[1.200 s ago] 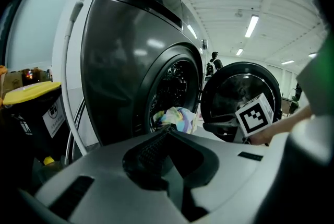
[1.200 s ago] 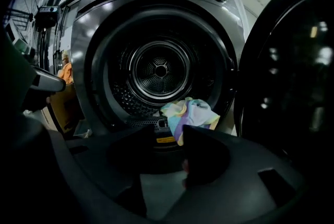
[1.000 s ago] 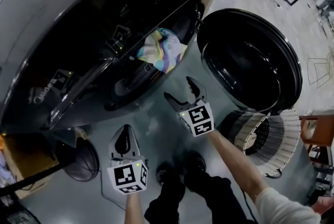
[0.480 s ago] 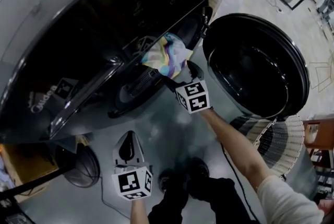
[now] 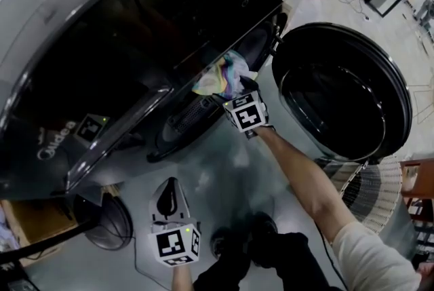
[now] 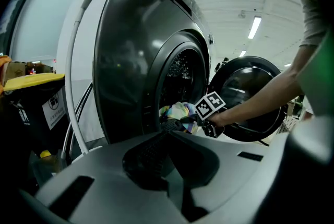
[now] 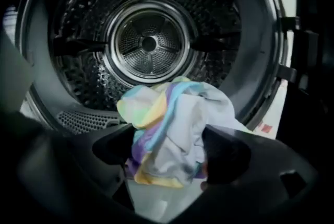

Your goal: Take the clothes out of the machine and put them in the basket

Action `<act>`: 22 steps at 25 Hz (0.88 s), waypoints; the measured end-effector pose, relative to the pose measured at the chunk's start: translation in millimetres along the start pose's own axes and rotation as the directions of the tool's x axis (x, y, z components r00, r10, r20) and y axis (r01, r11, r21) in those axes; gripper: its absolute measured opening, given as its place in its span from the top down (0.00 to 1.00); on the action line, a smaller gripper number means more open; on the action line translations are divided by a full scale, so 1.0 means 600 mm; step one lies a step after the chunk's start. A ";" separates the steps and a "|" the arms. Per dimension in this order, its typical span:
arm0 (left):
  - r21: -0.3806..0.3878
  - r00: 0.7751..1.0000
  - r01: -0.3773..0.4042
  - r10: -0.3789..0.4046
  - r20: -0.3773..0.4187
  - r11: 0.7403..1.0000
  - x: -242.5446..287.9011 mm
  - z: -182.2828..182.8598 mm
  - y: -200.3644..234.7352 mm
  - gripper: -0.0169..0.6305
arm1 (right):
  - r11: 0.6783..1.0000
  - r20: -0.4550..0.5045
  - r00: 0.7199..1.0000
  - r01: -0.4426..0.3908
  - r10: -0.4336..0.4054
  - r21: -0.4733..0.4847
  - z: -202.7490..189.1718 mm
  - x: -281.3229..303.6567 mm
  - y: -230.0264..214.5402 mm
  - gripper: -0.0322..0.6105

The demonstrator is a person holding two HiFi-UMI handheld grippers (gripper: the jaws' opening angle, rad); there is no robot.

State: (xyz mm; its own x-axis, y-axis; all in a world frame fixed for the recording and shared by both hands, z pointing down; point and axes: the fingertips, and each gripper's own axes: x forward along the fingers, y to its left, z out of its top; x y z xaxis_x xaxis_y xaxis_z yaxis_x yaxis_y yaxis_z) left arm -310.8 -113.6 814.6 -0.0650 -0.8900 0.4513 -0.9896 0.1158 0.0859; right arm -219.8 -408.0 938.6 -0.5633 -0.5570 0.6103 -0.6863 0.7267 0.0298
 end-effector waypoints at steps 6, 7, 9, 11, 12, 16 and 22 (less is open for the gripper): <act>0.009 1.000 0.016 -0.016 -0.001 1.000 0.006 -0.001 -0.010 0.95 | 0.993 -0.070 0.991 -0.116 0.114 -0.027 -0.009 -0.003 0.058 0.75; 0.013 1.000 0.018 -0.018 -0.001 1.000 0.006 0.001 -0.011 0.94 | 0.993 -0.067 0.992 -0.106 0.103 -0.047 -0.008 -0.008 0.060 0.80; 0.014 1.000 0.020 -0.020 -0.004 1.000 0.002 0.005 -0.012 0.95 | 0.993 -0.049 0.994 -0.096 0.093 -0.067 -0.004 -0.022 0.059 0.81; 0.008 1.000 0.022 -0.022 -0.009 1.000 -0.003 0.012 -0.015 0.94 | 0.994 -0.018 0.996 -0.090 0.089 -0.066 0.009 -0.045 0.057 0.82; 0.005 1.000 0.024 -0.024 -0.012 1.000 -0.006 0.018 -0.019 0.94 | 0.994 0.000 0.996 -0.086 0.086 -0.066 0.019 -0.059 0.055 0.82; 0.003 0.999 0.044 -0.044 -0.027 0.999 -0.025 0.051 -0.042 0.94 | 0.995 0.060 0.995 -0.079 0.083 -0.058 0.061 -0.129 0.060 0.82; 0.001 0.996 0.083 -0.083 -0.043 0.997 -0.060 0.125 -0.088 0.94 | 0.998 0.105 0.992 -0.067 0.067 -0.003 0.099 -0.252 0.058 0.82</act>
State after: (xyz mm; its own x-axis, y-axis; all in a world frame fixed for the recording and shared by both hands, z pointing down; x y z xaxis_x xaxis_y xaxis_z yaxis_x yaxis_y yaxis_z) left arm -265.6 -120.8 727.4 0.0226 -0.8769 0.4802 -0.9916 0.0415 0.1224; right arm -185.6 -322.3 800.5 -0.6528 -0.5464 0.5247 -0.6458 0.7634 -0.0084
